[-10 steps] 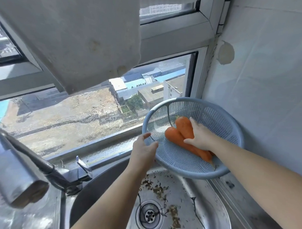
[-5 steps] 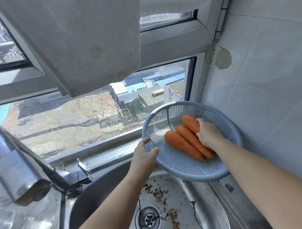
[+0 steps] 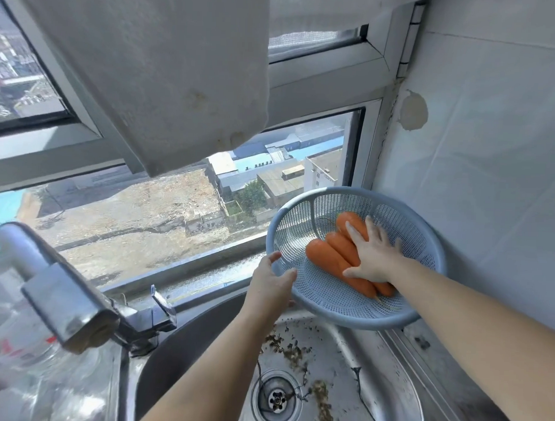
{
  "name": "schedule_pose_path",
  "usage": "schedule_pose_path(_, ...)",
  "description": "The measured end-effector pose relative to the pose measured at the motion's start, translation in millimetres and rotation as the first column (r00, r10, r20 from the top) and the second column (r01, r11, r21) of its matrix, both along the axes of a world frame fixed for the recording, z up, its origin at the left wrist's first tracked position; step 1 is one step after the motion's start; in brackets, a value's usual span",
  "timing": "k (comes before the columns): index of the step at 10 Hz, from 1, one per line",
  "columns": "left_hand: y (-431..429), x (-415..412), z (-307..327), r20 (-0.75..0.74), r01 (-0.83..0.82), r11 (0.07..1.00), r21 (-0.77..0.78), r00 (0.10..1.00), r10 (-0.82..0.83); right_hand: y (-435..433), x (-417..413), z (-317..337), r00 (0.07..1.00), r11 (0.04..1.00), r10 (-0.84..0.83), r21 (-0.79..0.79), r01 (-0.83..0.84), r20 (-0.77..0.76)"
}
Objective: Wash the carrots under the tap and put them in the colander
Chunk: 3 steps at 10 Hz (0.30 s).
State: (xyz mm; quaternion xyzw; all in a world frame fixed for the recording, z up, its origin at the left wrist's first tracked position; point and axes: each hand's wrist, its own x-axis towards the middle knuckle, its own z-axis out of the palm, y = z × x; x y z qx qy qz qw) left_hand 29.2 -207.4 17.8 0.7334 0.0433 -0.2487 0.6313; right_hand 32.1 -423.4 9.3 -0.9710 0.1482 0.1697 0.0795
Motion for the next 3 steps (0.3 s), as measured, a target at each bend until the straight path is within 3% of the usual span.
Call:
schedule_pose_path(1, 5.7, -7.3, 6.4, 0.002, 0.022, 1.000, -0.005, 1.000, -0.022, 14.5, -9.1, 16.7, 0.989, 0.999, 0.049, 0.016, -0.052, 0.137)
schedule_pose_path(2, 20.9, -16.5, 14.0, 0.066, 0.047, 0.997, 0.062, 0.996, -0.051, 40.0, -21.8, 47.0, 0.915, 0.977, 0.071, 0.159, -0.144, 0.398)
schedule_pose_path(3, 43.9, -34.1, 21.5, 0.248, -0.081, 0.966, 0.247, 0.969, 0.017, 74.7, -39.7, 65.9, 0.861, 0.940, 0.082, 0.248, -0.234, 0.502)
